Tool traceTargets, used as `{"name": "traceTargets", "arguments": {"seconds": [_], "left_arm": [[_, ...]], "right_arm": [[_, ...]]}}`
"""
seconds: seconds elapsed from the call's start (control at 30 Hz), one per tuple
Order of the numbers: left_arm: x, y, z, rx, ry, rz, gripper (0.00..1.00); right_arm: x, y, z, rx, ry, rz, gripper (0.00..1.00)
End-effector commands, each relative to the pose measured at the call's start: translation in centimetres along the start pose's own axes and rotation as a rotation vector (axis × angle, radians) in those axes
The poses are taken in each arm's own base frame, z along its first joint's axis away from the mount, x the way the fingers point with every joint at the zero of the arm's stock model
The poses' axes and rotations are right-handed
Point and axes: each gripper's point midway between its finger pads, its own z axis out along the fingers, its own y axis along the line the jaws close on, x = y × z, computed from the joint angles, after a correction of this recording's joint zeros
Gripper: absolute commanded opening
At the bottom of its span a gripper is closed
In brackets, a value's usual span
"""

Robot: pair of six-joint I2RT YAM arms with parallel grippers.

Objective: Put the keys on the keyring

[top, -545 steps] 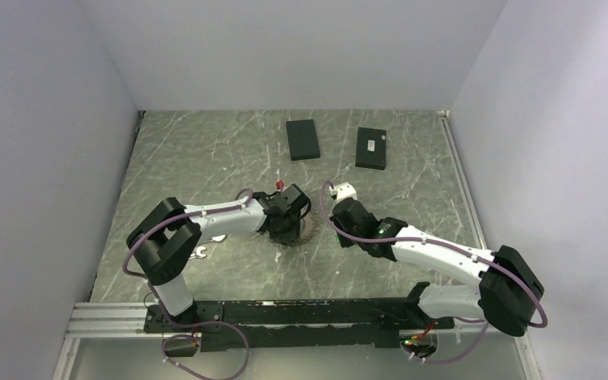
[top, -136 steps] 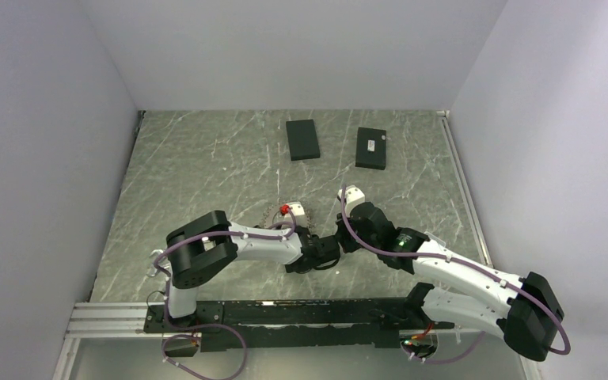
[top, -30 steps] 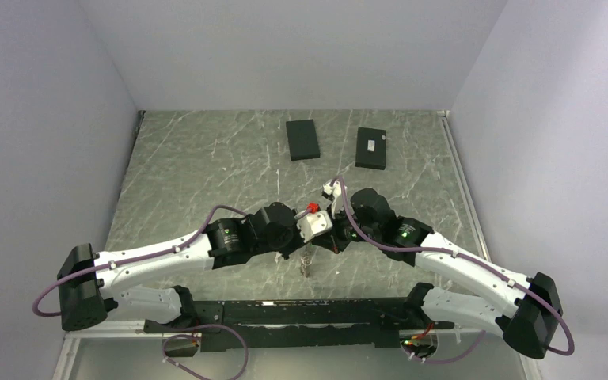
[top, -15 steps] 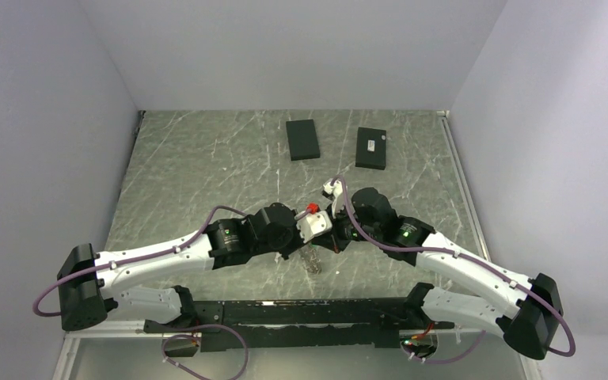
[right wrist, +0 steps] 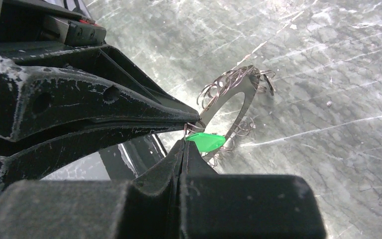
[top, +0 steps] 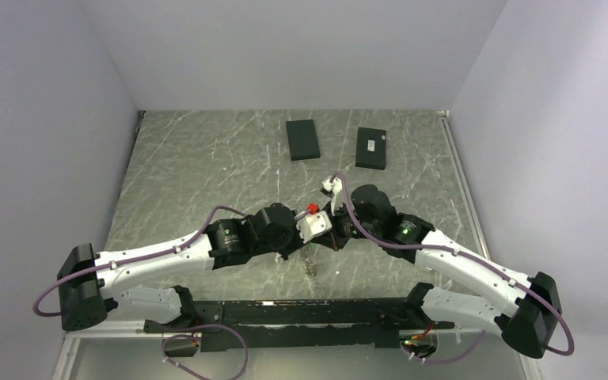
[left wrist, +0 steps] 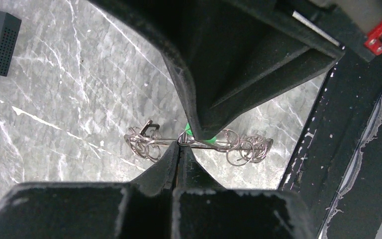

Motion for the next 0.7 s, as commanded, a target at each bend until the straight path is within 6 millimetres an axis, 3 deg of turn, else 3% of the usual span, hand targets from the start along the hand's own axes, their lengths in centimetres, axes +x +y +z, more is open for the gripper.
{"name": "traceTargets", "arguments": {"seconds": [0.0, 0.67], "left_arm": [[-1.9, -0.4, 0.0, 0.024, -0.071, -0.001, 0.0], [-3.5, 0.3, -2.6, -0.005, -0.18, -0.044, 0.0]], "right_arm": [[-3.4, 1.6, -0.2, -0.056, -0.088, -0.041, 0.0], [-0.9, -0.3, 0.6, 0.019, -0.038, 0.012, 0.0]]}}
